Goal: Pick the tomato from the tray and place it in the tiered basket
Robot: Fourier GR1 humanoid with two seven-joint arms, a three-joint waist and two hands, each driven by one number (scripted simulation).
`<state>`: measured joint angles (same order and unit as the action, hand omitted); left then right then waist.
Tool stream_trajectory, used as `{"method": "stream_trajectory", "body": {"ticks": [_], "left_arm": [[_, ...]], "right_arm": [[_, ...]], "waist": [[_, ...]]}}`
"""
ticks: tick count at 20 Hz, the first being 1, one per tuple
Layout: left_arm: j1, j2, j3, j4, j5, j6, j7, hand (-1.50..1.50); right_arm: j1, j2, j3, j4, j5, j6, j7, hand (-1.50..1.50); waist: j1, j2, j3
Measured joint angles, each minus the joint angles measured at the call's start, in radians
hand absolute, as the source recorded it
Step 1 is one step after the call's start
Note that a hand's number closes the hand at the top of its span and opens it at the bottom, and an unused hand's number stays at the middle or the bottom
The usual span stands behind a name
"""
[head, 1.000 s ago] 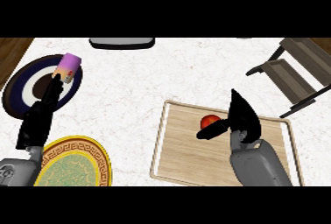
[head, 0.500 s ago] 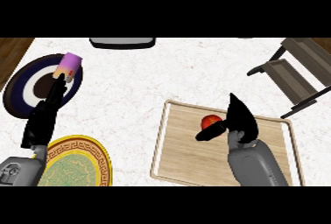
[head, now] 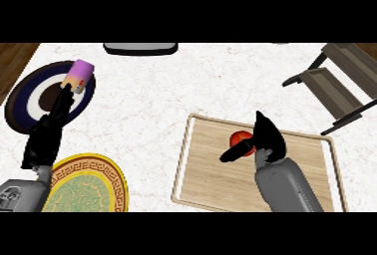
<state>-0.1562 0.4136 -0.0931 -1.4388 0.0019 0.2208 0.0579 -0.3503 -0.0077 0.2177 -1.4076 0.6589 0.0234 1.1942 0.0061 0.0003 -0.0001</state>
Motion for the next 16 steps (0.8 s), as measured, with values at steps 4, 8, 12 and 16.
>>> {"method": "stream_trajectory", "body": {"ticks": [4,8,12,16], "left_arm": [[-0.012,0.006,0.014,-0.002,-0.007,-0.013,0.017,0.0],[-0.01,-0.01,0.01,0.001,-0.016,-0.017,0.009,0.0],[0.005,-0.024,0.011,-0.003,-0.032,-0.015,-0.003,0.0],[0.002,-0.036,0.02,0.007,-0.038,-0.02,-0.007,0.0]], "right_arm": [[-0.006,-0.002,0.005,0.038,-0.034,-0.018,-0.016,1.5],[-0.027,-0.019,0.037,0.076,-0.071,-0.001,-0.036,1.5],[-0.069,-0.029,0.049,0.121,-0.04,0.023,-0.062,1.5],[-0.061,-0.023,0.054,0.082,-0.063,0.007,-0.056,1.5]], "waist": [[0.0,-0.003,-0.002],[-0.002,-0.011,-0.012],[-0.004,-0.012,-0.013],[-0.007,-0.009,-0.009]]}}
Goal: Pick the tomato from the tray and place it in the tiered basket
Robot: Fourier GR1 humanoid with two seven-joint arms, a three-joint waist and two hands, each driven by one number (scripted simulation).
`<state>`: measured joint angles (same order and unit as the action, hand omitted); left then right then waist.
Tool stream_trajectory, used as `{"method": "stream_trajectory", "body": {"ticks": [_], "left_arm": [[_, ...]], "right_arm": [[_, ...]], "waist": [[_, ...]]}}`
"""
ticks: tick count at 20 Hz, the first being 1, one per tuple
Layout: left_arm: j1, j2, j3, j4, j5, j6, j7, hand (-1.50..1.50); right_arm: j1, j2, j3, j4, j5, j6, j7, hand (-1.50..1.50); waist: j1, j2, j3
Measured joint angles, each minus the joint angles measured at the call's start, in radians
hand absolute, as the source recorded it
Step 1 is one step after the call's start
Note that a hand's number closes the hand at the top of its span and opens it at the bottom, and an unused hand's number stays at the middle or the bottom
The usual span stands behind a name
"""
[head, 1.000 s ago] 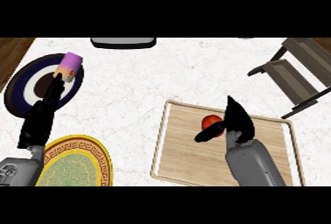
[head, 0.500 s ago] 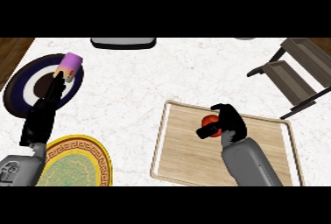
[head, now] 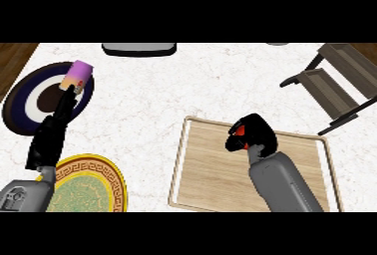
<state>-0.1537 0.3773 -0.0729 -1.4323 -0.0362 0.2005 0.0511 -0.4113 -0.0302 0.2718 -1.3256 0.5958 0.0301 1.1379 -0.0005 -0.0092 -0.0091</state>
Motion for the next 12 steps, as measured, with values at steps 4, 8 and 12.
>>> {"method": "stream_trajectory", "body": {"ticks": [4,8,12], "left_arm": [[0.012,0.002,0.012,-0.022,-0.009,-0.005,0.015,0.0],[0.018,0.006,0.018,-0.018,-0.003,-0.015,0.016,0.0],[0.036,0.003,0.016,-0.011,-0.011,-0.009,0.01,0.0]], "right_arm": [[0.014,0.009,0.0,-0.078,-0.011,-0.008,0.002,1.5],[-0.001,-0.033,0.128,-0.233,-0.052,0.133,-0.114,1.5],[-0.033,-0.086,0.254,-0.429,-0.107,0.288,-0.223,1.5]], "waist": [[0.0,0.004,0.006],[-0.007,-0.005,0.007],[-0.018,-0.016,0.007]]}}
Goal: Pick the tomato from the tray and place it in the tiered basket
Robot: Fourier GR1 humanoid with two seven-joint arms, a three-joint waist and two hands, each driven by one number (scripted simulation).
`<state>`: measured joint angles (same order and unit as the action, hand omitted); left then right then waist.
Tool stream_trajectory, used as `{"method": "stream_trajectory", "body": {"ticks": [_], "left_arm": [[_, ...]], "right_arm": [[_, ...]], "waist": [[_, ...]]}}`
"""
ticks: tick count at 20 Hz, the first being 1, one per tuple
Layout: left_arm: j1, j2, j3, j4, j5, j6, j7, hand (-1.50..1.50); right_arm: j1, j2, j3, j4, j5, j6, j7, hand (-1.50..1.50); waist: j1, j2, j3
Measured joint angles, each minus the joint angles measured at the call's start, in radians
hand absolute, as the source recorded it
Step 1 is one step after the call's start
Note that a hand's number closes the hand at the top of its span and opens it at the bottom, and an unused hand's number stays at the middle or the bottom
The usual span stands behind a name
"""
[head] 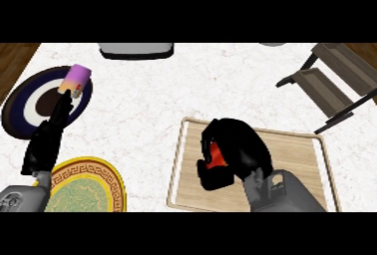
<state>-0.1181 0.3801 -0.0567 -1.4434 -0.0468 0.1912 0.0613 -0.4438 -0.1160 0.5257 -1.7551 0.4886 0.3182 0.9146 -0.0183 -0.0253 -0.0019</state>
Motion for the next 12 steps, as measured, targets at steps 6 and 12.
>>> {"method": "stream_trajectory", "body": {"ticks": [6,12], "left_arm": [[0.002,0.01,0.023,-0.004,0.005,0.003,0.004,0.0],[0.005,-0.006,0.012,-0.023,-0.008,0.008,0.009,0.0]], "right_arm": [[-0.025,-0.088,-0.131,-0.403,-0.138,0.082,0.003,1.5],[-0.169,-0.181,-0.411,-0.589,-0.301,0.091,0.055,1.5]], "waist": [[-0.025,0.003,0.001],[-0.012,0.011,0.001]]}}
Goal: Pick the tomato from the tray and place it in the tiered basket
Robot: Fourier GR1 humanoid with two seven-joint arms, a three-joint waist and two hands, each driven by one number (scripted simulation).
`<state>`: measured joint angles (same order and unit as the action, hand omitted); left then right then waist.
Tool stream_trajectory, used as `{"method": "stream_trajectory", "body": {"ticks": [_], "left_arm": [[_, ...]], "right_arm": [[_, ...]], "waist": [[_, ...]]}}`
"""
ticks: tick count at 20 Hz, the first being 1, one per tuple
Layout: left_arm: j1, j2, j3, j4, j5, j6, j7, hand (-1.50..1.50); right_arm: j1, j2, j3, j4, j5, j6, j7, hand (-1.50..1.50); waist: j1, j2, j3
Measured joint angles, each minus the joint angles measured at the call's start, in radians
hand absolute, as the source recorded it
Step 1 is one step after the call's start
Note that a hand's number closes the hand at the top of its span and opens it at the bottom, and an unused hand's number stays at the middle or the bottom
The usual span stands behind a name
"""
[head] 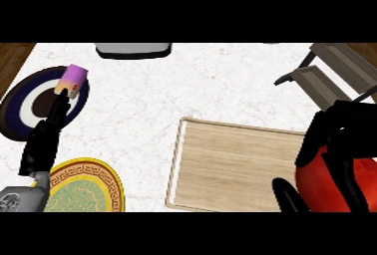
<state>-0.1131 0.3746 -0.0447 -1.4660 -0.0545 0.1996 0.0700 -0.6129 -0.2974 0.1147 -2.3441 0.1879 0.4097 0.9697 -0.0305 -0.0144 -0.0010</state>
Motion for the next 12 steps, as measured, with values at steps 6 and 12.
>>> {"method": "stream_trajectory", "body": {"ticks": [6,12], "left_arm": [[-0.013,0.001,0.0,-0.014,-0.005,-0.009,0.018,0.0],[-0.012,-0.004,0.008,0.001,-0.002,-0.025,-0.004,0.0]], "right_arm": [[-0.186,-0.206,-0.246,0.087,-0.156,0.042,-0.005,1.5],[-0.342,-0.405,-0.373,0.328,-0.33,0.115,-0.047,1.5]], "waist": [[0.01,0.004,-0.001],[0.022,0.008,-0.001]]}}
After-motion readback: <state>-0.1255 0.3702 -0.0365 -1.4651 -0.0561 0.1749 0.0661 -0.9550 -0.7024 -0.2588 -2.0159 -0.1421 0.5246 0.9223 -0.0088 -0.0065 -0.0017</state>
